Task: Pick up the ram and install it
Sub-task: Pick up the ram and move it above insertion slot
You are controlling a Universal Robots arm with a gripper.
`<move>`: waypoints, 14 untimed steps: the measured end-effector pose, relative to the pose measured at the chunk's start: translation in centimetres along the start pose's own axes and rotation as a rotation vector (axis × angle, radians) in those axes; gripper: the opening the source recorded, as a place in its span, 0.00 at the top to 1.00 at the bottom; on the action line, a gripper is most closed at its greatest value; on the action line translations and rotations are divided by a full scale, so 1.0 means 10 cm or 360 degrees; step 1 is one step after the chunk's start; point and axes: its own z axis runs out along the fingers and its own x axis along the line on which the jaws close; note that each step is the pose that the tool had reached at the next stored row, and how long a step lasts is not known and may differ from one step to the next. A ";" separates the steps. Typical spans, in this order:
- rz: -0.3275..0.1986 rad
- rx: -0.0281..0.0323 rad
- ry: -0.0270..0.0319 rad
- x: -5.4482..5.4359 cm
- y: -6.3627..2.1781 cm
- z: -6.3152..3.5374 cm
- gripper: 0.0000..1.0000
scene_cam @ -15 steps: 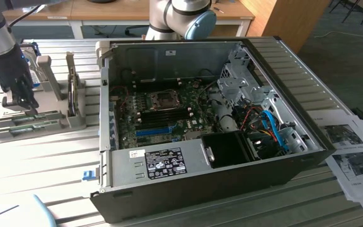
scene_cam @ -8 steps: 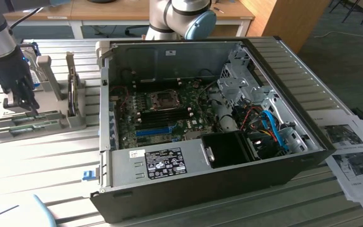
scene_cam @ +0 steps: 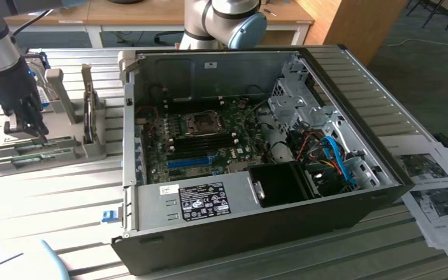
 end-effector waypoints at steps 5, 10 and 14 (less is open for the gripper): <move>0.0000 -0.00003 0.00002 0.03 0.002 -0.001 0.71; 0.0000 -0.00003 0.00002 0.07 0.004 -0.002 0.71; 0.0000 -0.00004 0.00003 0.10 0.006 -0.002 0.71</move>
